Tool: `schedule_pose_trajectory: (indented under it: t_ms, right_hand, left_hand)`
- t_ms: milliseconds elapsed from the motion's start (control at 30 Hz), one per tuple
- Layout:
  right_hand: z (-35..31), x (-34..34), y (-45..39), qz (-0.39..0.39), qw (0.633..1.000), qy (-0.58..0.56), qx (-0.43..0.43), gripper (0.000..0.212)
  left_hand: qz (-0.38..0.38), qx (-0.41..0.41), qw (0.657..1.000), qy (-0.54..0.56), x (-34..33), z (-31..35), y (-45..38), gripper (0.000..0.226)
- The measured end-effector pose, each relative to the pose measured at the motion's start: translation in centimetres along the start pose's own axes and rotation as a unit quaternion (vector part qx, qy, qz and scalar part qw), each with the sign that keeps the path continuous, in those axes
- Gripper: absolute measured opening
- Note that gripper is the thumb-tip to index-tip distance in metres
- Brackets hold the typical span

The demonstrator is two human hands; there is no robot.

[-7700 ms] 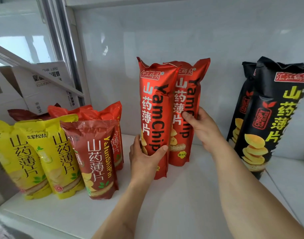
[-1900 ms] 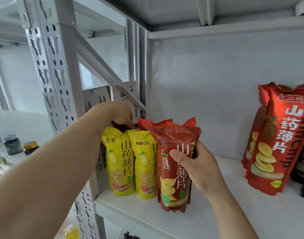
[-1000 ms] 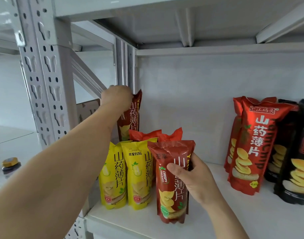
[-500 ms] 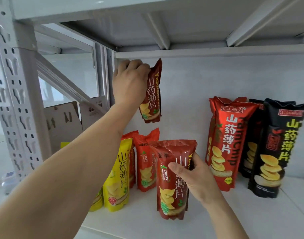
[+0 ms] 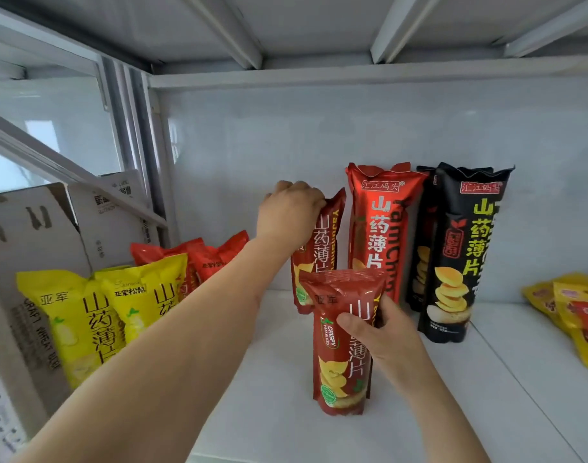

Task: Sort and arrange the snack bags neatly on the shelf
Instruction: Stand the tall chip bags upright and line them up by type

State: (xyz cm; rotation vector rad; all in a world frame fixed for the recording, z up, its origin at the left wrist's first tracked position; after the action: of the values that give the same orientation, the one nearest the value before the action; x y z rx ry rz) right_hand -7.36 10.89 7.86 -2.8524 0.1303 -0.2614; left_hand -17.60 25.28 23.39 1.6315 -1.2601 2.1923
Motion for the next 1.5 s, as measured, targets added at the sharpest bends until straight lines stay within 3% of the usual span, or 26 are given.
schedule_pose_trajectory:
  t_ms: [167,333,467,567,667,933,1033,1133,1233,1367,1500]
  right_hand:
    - [0.5,0.1,0.4,-0.005,1.000,-0.013,0.011,0.057]
    - [1.5,-0.3,0.7,-0.002,0.999,-0.029,0.017,0.072]
    - [2.2,-0.7,1.1,0.003,1.000,-0.029,0.004,0.067]
    - [3.4,-1.2,1.3,0.010,0.999,-0.013,-0.039,0.083]
    - [4.8,-1.8,1.6,0.011,0.997,-0.007,-0.081,0.089]
    - [5.7,-2.7,0.8,0.018,0.995,0.018,-0.092,0.075]
    - [6.3,-3.4,0.1,0.003,0.995,0.053,-0.085,0.082]
    - [6.8,-4.0,-0.4,-0.011,0.995,0.060,-0.084,0.074]
    - [6.9,-4.0,-1.0,-0.015,0.993,0.078,-0.087,0.068]
    - [7.6,-3.3,-1.6,-0.027,0.986,0.112,-0.118,0.080]
    - [8.8,-2.0,-0.8,0.018,0.936,0.298,-0.186,0.096]
  left_hand:
    - [-0.080,0.024,0.993,0.084,-5.0,-0.4,1.9,0.030]
    - [-0.111,0.047,0.968,0.218,-6.7,-1.0,3.9,0.031]
    - [-0.106,0.074,0.903,0.410,-7.2,-1.3,5.1,0.064]
    - [-0.088,0.100,0.842,0.523,-7.6,-1.6,5.9,0.098]
    - [-0.107,0.128,0.790,0.589,-8.8,-1.8,6.5,0.098]
    - [-0.130,0.144,0.715,0.672,-12.3,-2.4,9.6,0.120]
    - [-0.140,0.137,0.702,0.685,-13.5,-2.5,10.8,0.116]
    - [-0.144,0.108,0.713,0.678,-14.2,-2.7,11.9,0.106]
    - [-0.174,0.064,0.725,0.663,-14.8,-2.8,12.5,0.125]
    - [-0.210,0.028,0.725,0.655,-15.2,-2.6,12.4,0.143]
    - [-0.217,0.013,0.735,0.643,-15.3,-2.7,12.0,0.132]
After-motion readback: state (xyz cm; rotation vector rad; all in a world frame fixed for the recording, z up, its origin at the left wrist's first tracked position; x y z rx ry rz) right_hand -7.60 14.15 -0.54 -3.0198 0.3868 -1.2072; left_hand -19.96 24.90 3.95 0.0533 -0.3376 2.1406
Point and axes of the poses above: each hand's wrist, its own y-axis away from the middle knuckle, its own x-axis out of the back of the hand, z = x × y, the point moved 6 cm from there along -y, towards the middle knuckle, and after that the axes turned 15 degrees about -z, right-handed, at the moved point
